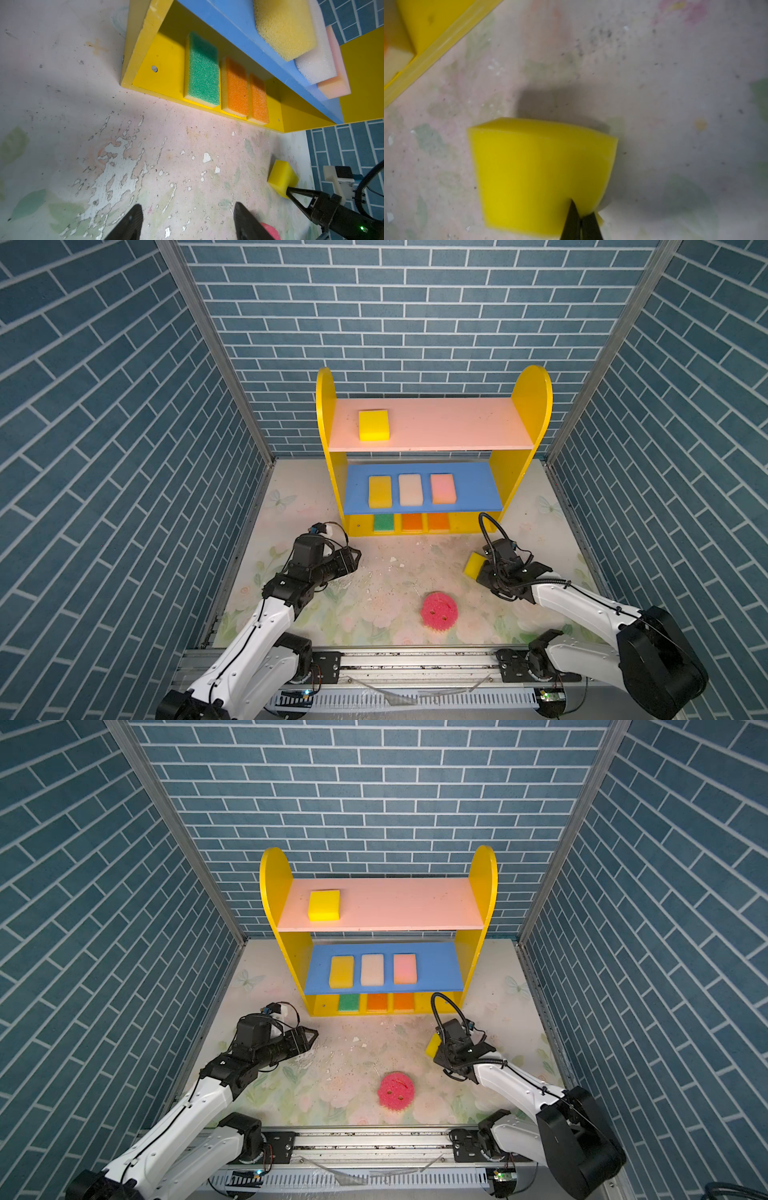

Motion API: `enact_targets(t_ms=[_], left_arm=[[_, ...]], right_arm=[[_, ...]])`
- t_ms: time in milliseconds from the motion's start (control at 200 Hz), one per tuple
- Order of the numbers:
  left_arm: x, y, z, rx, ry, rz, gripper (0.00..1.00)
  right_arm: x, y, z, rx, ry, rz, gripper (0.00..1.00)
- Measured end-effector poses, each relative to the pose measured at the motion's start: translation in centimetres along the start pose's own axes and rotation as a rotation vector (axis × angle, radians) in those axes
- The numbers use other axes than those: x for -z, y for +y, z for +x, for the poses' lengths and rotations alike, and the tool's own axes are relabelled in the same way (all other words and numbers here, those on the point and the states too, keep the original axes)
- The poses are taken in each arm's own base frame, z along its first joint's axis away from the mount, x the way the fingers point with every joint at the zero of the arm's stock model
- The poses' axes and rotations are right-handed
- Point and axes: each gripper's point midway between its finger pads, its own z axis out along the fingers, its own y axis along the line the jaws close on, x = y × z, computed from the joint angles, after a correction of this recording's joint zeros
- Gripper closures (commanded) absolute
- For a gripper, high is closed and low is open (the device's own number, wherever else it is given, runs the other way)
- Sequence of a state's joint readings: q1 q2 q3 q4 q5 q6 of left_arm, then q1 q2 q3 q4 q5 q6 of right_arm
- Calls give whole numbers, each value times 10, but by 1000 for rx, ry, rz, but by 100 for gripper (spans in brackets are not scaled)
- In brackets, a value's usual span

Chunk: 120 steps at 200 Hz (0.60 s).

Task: Place and organize the cleaning sponges onto the shelf
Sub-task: 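Grasp the bright yellow sponge with the right gripper and lift it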

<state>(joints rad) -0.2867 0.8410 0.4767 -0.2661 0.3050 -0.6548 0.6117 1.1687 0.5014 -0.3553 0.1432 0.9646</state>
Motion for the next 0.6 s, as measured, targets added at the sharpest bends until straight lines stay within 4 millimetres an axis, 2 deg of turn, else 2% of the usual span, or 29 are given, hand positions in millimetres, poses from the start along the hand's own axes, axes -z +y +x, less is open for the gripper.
enact_targets(t_ms=[115,200,430,505,600], left_arm=[[-1,0,0,0,1,-1,30],[-1,0,-1,0,0,-1,30],[3,-7,-6,-15,-12,15,30],[7,-9,-8,-26,-23,18,30],[11,-11,-11,-36,-39,20,29]], right_arm=[[11,27,8,97,-6,-43,100],[24,54,5,159,-29,-81,100],[67,153,-9,406,-103,-240,100],[73,183,-2,488,-105,-286,100],[70,213,19,584,-77,-321,100]])
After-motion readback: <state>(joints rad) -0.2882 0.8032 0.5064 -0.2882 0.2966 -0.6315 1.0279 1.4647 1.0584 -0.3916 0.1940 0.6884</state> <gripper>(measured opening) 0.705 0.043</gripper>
